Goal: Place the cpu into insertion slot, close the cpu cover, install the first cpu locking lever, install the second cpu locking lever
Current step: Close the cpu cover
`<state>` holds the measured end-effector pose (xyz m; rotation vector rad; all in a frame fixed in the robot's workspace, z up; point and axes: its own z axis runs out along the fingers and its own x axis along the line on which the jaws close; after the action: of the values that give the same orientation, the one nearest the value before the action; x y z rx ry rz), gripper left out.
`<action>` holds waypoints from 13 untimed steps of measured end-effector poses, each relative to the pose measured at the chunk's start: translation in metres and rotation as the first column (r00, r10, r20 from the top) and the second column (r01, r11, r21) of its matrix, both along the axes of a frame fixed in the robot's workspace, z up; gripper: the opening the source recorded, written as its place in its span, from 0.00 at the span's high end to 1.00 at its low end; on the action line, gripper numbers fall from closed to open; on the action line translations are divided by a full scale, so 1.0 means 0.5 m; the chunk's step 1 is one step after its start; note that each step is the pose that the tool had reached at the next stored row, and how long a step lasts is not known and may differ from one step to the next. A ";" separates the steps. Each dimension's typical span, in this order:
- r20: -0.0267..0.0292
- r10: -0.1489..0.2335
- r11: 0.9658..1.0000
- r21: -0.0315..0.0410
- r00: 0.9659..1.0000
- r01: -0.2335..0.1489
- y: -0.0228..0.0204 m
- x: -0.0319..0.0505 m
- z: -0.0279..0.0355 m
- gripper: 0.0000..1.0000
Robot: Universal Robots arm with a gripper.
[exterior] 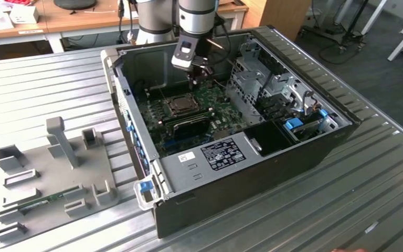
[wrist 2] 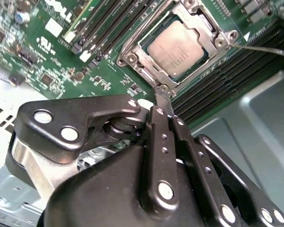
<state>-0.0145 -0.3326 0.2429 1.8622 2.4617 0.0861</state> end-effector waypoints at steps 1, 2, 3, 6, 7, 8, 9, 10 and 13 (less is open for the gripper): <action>0.000 0.018 1.000 0.000 1.000 -0.018 0.0000 0.000 0.000 0.90; 0.000 0.036 0.999 0.000 0.999 -0.036 0.0000 0.000 0.000 0.90; 0.000 0.053 0.999 0.000 0.999 -0.053 0.0000 0.000 -0.001 0.90; 0.000 0.109 0.994 0.000 0.994 -0.109 0.0000 0.000 -0.001 0.90; 0.000 0.127 0.992 0.000 0.992 -0.127 0.0000 0.000 -0.002 0.90; 0.000 0.144 0.990 0.000 0.990 -0.144 0.0000 0.000 -0.002 0.90; 0.000 0.162 0.987 0.000 0.987 -0.162 0.0000 0.000 -0.002 0.90; 0.000 0.180 0.984 0.000 0.984 -0.180 0.0000 0.000 -0.002 0.90; 0.000 0.233 0.972 0.000 0.972 -0.233 0.0000 0.000 -0.003 0.90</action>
<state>-0.0145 -0.3326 0.2415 1.5637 2.6690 0.0954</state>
